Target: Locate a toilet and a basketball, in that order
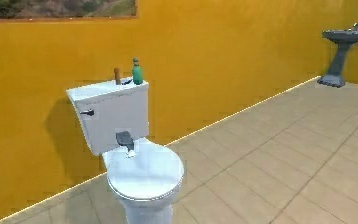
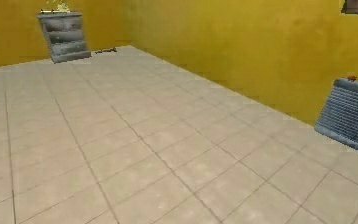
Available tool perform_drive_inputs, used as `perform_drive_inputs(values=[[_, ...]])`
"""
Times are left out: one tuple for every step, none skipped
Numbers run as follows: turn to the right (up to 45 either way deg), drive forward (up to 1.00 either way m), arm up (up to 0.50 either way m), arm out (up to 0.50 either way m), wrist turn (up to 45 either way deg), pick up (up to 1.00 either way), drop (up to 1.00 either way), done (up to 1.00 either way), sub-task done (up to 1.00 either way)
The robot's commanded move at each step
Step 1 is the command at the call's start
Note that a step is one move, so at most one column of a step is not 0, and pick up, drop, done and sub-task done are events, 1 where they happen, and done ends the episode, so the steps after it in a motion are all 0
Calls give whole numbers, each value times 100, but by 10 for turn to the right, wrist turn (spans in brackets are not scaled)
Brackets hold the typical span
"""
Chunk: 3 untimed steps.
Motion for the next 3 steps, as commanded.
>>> perform_drive_inputs(values=[[-120,0,0,0,0,0,0,0,0],[0,0,0,0,0,0,0,0,100],[450,0,0,0,0,0,0,0,0]])
